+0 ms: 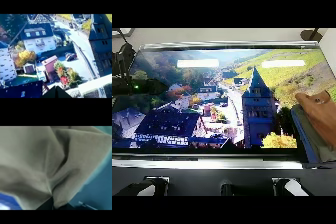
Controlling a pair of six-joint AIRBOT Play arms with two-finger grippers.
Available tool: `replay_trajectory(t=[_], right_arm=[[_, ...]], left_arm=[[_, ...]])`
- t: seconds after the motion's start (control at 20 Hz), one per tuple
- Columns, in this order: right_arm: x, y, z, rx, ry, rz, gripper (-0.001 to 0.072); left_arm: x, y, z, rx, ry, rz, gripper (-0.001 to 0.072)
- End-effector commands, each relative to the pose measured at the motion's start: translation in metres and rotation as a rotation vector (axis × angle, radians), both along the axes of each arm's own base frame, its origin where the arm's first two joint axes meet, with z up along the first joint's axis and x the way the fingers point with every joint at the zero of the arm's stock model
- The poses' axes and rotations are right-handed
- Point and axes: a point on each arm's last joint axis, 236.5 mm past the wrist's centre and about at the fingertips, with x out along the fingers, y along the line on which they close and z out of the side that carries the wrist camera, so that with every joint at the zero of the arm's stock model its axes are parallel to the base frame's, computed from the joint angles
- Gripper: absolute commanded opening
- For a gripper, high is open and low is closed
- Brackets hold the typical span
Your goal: Fold the shirts.
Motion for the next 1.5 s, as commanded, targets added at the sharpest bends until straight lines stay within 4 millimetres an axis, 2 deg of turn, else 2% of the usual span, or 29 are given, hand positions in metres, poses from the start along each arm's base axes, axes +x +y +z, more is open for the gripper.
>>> replay_trajectory(t=[0.0,0.1,0.2,0.25,0.3,0.35,0.4,0.45,0.5,0.55,0.6,0.65,0.7,0.75,0.8,0.85,0.9,0.95,1.0,1.05,1.1,1.15,1.2,1.25,1.35,1.45], right_arm=[[-0.041,0.007,-0.049,0.011,0.159,0.022,0.0036],[-0.05,0.004,-0.058,0.001,0.196,0.032,0.0036],[-0.047,0.001,-0.061,-0.014,0.186,0.023,0.0037],[-0.043,-0.001,-0.061,-0.021,0.166,0.024,0.0125],[-0.038,-0.004,-0.062,-0.032,0.147,0.024,0.0433],[-0.032,-0.008,-0.06,-0.051,0.118,0.036,0.0712],[-0.021,-0.016,-0.054,-0.086,0.073,0.061,0.0706],[-0.01,-0.03,-0.038,-0.15,0.024,0.064,0.0707],[0.006,-0.049,-0.015,-0.242,-0.043,0.064,0.0708],[0.033,-0.068,0.02,-0.348,-0.171,0.057,0.0711],[0.075,-0.077,0.074,-0.443,-0.389,0.058,0.0711],[0.121,-0.071,0.141,-0.531,-0.652,0.09,0.0711],[0.157,-0.055,0.206,-0.621,-0.886,0.13,0.071],[0.185,-0.027,0.265,-0.691,-1.09,0.185,0.071],[0.204,0.007,0.298,-0.707,-1.212,0.246,0.0709],[0.224,0.053,0.306,-0.665,-1.272,0.35,0.0706],[0.239,0.1,0.29,-0.59,-1.256,0.478,0.0701],[0.249,0.148,0.254,-0.494,-1.168,0.626,0.0701],[0.256,0.187,0.211,-0.395,-1.053,0.728,0.0701],[0.256,0.222,0.16,-0.296,-0.902,0.793,0.0701],[0.251,0.246,0.112,-0.213,-0.746,0.824,0.0703],[0.243,0.268,0.067,-0.13,-0.599,0.843,0.0703],[0.23,0.288,0.024,-0.046,-0.458,0.871,0.0694],[0.217,0.305,-0.008,0.019,-0.343,0.912,0.0673],[0.202,0.323,-0.043,0.058,-0.206,0.98,0.0674],[0.2,0.329,-0.053,0.035,-0.17,1.016,0.0676]], left_arm=[[-0.003,-0.001,-0.002,0.001,0.011,-0.008,0.0032],[-0.006,-0.002,-0.004,0.003,0.028,-0.017,0.0031],[-0.008,-0.002,-0.005,0.003,0.035,-0.022,0.0031],[-0.008,-0.002,-0.005,0.003,0.034,-0.021,0.0031],[-0.008,-0.002,-0.005,0.003,0.034,-0.021,0.0031],[-0.008,-0.002,-0.005,0.003,0.034,-0.021,0.0032],[-0.008,-0.002,-0.003,0.002,0.03,-0.02,0.0031],[-0.006,-0.002,0.004,0.002,0.015,-0.018,0.0031],[-0.003,-0.002,0.016,0.004,-0.016,-0.018,0.0031],[0.003,-0.001,0.034,0.011,-0.074,-0.017,0.0031],[0.013,0.002,0.06,0.027,-0.167,-0.009,0.003],[0.027,0.011,0.086,0.046,-0.271,0.032,0.003],[0.043,0.025,0.112,0.092,-0.386,0.089,0.003],[0.055,0.041,0.123,0.173,-0.463,0.134,0.003],[0.064,0.057,0.12,0.262,-0.478,0.177,0.003],[0.067,0.07,0.103,0.319,-0.421,0.219,0.003],[0.063,0.082,0.073,0.359,-0.3,0.252,0.0036],[0.052,0.088,0.034,0.37,-0.135,0.273,0.0194],[0.037,0.089,-0.003,0.357,0.037,0.292,0.0474],[0.014,0.089,-0.041,0.359,0.222,0.299,0.0661],[-0.017,0.085,-0.079,0.375,0.41,0.267,0.0685],[-0.042,0.081,-0.106,0.391,0.532,0.234,0.0686],[-0.062,0.074,-0.127,0.398,0.601,0.202,0.0685],[-0.074,0.067,-0.141,0.404,0.616,0.18,0.0685],[-0.077,0.053,-0.149,0.403,0.536,0.153,0.0684],[-0.069,0.04,-0.142,0.393,0.448,0.135,0.0684]])
